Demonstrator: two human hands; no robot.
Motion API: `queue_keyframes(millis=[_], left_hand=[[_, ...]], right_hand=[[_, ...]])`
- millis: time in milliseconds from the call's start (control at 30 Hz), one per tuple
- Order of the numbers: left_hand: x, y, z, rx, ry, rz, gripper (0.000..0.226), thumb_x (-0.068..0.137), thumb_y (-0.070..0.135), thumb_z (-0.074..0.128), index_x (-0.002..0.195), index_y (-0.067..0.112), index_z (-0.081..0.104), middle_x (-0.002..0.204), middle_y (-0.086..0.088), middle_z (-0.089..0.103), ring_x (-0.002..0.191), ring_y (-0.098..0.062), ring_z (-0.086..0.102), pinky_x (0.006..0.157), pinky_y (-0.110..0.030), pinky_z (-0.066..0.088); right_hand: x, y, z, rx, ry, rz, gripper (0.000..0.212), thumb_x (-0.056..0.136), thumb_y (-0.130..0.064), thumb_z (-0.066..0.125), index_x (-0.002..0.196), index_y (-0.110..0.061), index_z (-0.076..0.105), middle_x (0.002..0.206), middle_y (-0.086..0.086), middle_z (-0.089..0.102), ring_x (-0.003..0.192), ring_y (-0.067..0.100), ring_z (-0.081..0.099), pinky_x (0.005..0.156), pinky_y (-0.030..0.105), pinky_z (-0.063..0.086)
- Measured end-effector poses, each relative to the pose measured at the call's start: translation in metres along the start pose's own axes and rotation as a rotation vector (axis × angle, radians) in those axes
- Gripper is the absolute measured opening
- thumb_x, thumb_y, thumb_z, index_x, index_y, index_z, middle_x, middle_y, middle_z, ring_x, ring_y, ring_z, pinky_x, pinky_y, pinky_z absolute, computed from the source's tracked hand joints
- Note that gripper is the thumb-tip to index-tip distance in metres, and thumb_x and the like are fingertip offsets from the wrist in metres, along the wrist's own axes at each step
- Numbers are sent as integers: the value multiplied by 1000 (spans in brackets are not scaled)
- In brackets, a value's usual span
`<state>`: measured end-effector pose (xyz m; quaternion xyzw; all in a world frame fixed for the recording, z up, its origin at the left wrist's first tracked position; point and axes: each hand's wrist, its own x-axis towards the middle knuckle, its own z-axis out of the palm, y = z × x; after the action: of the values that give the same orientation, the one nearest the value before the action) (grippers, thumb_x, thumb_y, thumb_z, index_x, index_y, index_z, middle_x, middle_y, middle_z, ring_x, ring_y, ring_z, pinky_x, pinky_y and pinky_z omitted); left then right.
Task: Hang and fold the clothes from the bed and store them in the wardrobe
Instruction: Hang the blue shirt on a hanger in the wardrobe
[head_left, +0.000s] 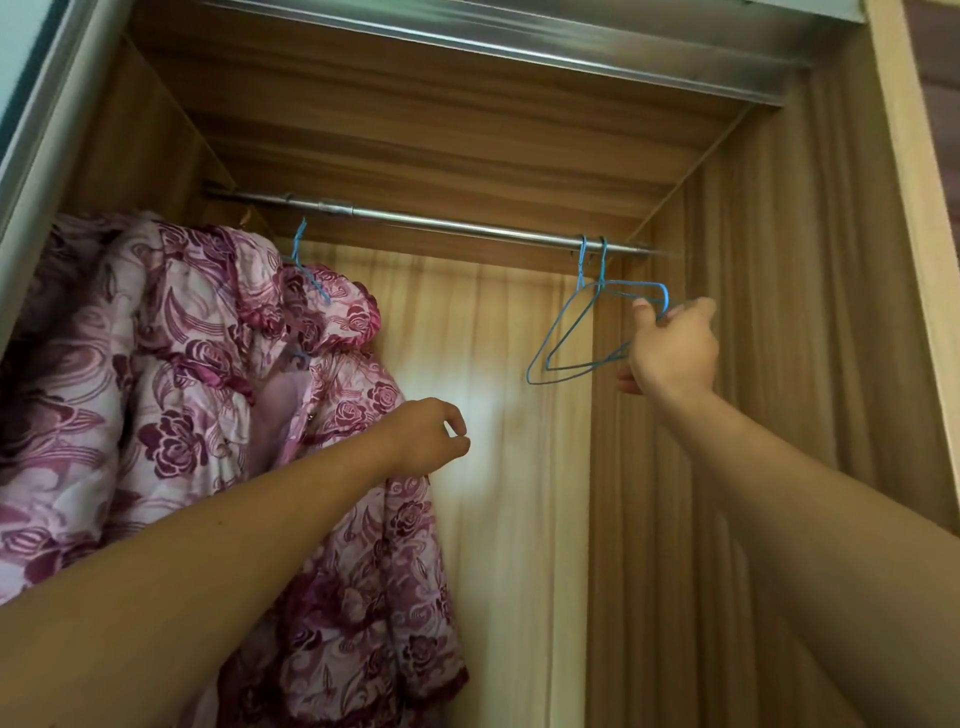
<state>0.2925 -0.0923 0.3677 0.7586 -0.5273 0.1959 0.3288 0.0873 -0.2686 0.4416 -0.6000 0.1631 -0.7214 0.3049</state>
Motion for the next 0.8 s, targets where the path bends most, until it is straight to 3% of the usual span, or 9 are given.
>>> queue_keyframes(millis=[200,333,433,567,700,800], left_hand=[[5,5,-4,-11,-9,-9,22,93,33,60,109,20,67,96,-3,71,79,-24,70,78,-36,57],[6,11,-10,-30,-16,-16,20,94,32,60,108,19,66,94,-9,73,79,-33,72,73,-37,57],[8,14,-15,-24,-1,-18,21,94,33,59,108,20,66,95,-8,72,81,-34,72,71,-35,57],[8,16,-18,-6,-4,-15,22,94,35,58,109,21,66,97,-6,72,81,-31,73,75,-38,59],[5,9,-20,30,-7,-28,24,93,36,59,110,21,66,97,-4,71,80,-29,72,75,-37,59],[4,4,-22,49,1,-40,24,93,37,59,110,22,66,95,-5,72,70,-26,69,66,-33,55]], right_hand=[[9,-2,8,-102,-106,-88,31,105,-42,35,81,-25,44,84,12,61,59,32,64,45,33,54],[11,-15,14,-53,-87,-23,33,105,-45,32,102,-17,50,89,15,64,63,33,68,45,36,57],[13,-27,16,5,-98,36,44,105,-55,27,102,-19,54,82,13,63,59,29,67,45,34,57],[15,-36,18,60,-108,45,44,107,-49,27,108,-18,57,82,12,63,54,25,65,55,35,60],[10,-38,18,106,-121,0,49,107,-48,29,116,-11,60,83,17,63,63,27,64,56,35,60],[2,-38,11,21,-75,-127,53,107,-49,26,109,-8,60,88,19,69,77,36,68,72,47,59]])
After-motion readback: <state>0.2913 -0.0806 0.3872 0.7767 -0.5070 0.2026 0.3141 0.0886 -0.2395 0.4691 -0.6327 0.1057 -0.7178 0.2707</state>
